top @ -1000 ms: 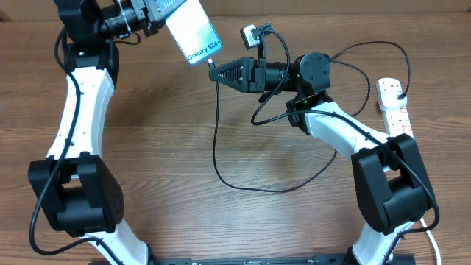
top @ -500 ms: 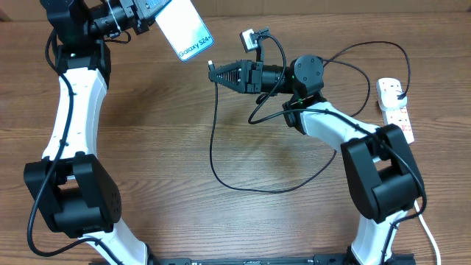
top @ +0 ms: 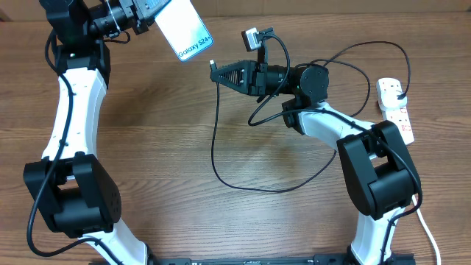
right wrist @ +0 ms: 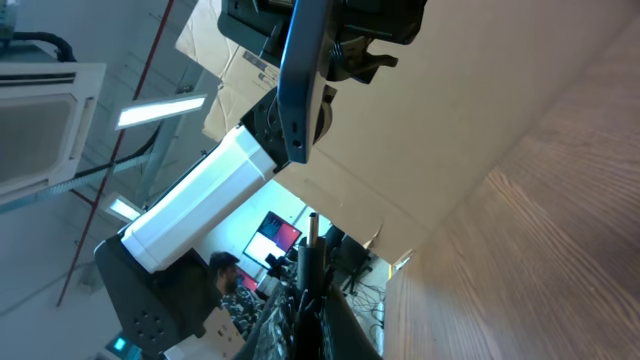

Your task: Plug charger to phone and switch on socket

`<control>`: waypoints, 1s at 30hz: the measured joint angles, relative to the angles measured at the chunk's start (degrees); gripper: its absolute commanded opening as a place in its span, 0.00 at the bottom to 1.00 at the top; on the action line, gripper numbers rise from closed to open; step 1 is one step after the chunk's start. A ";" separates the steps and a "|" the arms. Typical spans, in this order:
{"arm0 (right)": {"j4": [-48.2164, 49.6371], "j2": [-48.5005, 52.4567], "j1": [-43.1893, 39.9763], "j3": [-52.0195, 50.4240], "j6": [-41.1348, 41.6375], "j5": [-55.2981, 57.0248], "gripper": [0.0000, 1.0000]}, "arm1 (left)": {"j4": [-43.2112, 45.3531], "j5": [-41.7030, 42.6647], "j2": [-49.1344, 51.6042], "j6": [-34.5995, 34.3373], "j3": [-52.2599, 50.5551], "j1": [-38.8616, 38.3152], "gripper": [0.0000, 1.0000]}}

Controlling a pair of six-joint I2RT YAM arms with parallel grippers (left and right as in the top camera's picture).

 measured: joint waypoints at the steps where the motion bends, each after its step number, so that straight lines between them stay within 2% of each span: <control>1: 0.07 0.00 0.02 0.00 0.20 -0.02 0.04 | 0.00 0.00 0.00 0.02 0.00 -0.13 0.04; 30: 1.90 0.00 0.02 0.00 1.05 -0.26 0.04 | -3.50 1.20 0.00 5.29 0.00 -2.49 0.04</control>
